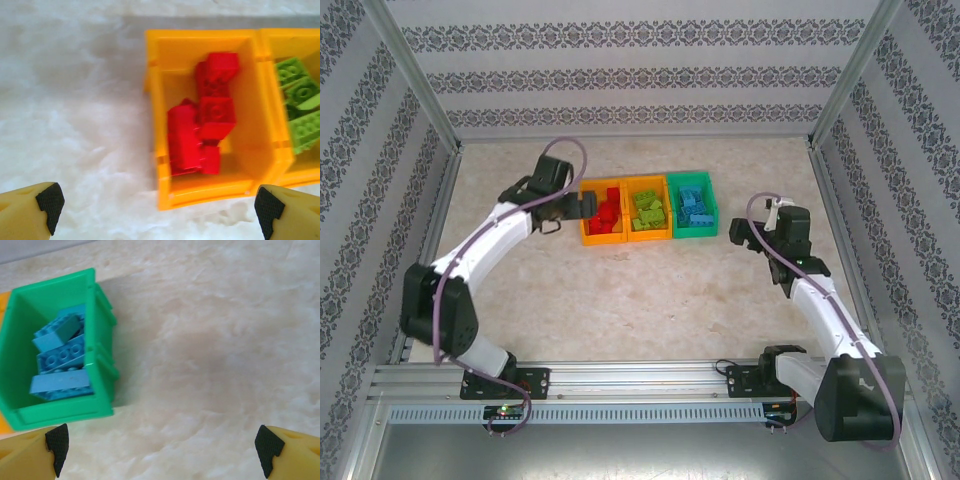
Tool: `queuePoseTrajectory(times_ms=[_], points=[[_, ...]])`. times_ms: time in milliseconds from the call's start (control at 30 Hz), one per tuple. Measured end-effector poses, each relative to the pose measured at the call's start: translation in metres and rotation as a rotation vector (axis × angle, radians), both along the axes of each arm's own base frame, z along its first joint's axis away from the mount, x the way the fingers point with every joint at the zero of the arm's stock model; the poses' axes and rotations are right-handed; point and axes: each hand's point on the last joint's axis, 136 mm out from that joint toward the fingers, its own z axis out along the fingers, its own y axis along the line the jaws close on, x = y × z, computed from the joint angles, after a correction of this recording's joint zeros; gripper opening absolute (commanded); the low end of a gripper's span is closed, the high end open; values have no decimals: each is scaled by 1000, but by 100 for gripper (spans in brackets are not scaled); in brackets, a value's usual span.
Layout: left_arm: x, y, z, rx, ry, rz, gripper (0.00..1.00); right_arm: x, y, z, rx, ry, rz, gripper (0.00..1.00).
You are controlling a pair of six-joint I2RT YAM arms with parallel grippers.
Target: Sort the legos into containers by color
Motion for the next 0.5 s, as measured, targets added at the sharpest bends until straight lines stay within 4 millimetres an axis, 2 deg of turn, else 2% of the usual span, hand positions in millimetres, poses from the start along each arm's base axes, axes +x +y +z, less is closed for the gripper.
queuePoseTrajectory(times_ms=[133,233,367,433,500], points=[[-30,45,-12,64,-36,112,100,0,-14,-21,-59,-43,-40,98],[-38,70,-10,119,-97,176,100,5,-20,-37,-86,-57,-61,98],[-31,91,-10,217,-176,211,100,18,-26,-48,-112,-88,-90,98],[-23,99,-18,273,-201,224,100,25,-30,-49,-130,-108,-102,98],[-14,109,-34,333,-226,238,100,30,-32,-49,-147,-128,-112,98]])
